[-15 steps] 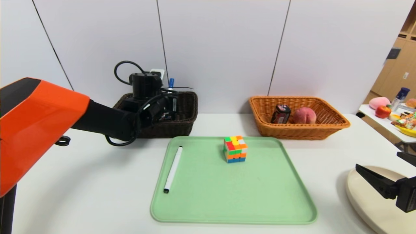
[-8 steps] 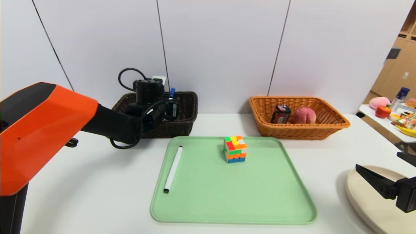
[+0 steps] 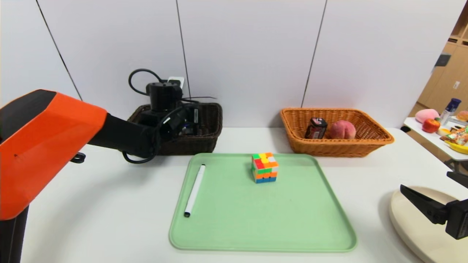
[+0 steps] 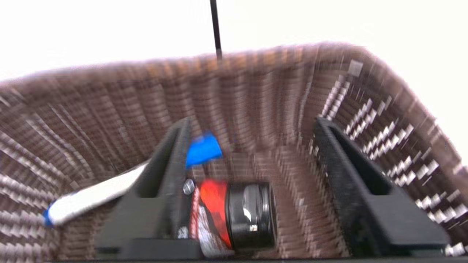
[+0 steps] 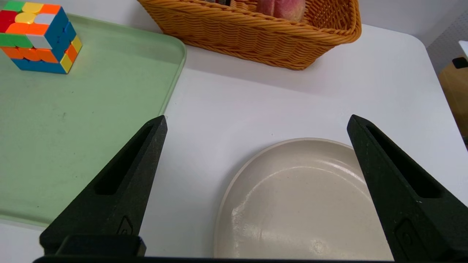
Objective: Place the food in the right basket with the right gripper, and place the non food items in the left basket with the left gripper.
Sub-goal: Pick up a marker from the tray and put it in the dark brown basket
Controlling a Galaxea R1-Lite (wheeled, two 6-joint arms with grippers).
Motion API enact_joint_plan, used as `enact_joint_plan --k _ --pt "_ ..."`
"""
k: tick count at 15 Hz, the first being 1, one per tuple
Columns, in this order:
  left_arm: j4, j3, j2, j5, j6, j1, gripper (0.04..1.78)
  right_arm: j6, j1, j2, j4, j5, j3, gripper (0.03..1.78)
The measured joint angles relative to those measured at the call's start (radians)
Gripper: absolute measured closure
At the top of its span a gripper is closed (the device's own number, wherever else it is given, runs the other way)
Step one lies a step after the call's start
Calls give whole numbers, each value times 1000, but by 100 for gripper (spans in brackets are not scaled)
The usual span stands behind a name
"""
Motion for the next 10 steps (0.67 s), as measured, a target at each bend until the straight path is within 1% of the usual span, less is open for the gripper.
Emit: enact_joint_plan --k 2,4,6,7,10 --pt "55 -47 -50 -4 11 -1 47 -1 0 -1 0 0 4 11" --pt "175 -93 -123 -8 28 -5 39 -1 0 -1 0 0 6 11" --pt "372 -131 -212 -10 32 -21 33 -1 0 -1 3 0 7 11" --pt "491 -152 -257 -11 30 -35 30 -2 0 -1 0 0 9 11" --pt "809 -193 -354 -14 -10 -74 25 -5 0 -1 -1 0 12 11"
